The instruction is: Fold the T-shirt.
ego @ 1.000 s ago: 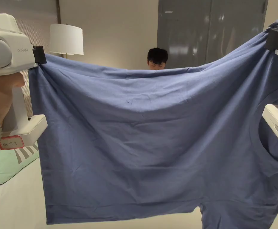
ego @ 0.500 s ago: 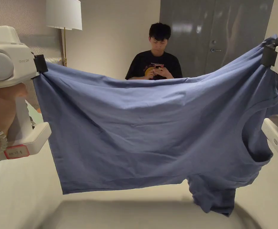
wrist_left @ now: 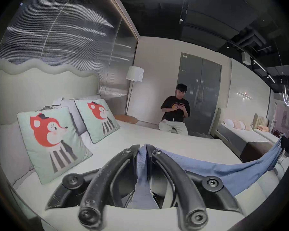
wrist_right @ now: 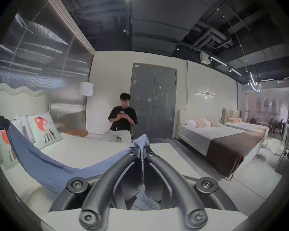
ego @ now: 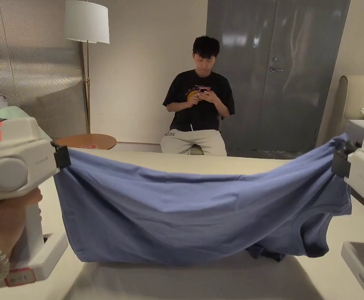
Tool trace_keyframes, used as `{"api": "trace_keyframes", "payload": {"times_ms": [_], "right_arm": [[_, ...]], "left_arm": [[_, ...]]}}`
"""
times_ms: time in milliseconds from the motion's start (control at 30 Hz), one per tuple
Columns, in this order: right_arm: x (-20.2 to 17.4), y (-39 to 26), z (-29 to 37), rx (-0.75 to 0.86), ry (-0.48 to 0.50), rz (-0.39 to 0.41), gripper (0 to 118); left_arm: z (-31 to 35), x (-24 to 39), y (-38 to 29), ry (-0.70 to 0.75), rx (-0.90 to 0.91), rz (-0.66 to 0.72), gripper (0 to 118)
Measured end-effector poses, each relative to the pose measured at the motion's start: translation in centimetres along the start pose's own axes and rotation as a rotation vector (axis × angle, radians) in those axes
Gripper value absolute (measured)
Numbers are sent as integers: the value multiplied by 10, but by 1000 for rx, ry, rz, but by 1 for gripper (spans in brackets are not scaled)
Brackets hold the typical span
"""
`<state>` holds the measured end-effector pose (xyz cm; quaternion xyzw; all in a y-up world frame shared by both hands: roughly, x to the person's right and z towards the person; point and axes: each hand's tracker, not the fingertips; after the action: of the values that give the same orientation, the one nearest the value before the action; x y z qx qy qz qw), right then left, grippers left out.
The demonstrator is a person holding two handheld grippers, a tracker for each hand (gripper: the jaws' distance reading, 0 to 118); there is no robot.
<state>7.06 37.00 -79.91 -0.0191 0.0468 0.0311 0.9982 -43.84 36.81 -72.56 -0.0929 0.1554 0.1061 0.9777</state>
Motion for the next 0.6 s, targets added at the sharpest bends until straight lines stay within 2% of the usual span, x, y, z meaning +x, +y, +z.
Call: {"api": "trace_keyframes", "payload": {"times_ms": [200, 300, 433, 600], "right_arm": [[5, -51, 84, -80, 29, 1, 2], [6, -82, 128, -142, 41, -42, 2], [6, -122, 182, -222, 41, -65, 2], [7, -162, 229, -337, 31, -54, 2]], "left_arm": [[75, -16, -51, -29, -61, -19, 6], [109, -27, -84, -41, -119, -40, 6], [163, -39, -131, -28, -183, -46, 6], [203, -63, -193, 18, -321, -22, 6]]}}
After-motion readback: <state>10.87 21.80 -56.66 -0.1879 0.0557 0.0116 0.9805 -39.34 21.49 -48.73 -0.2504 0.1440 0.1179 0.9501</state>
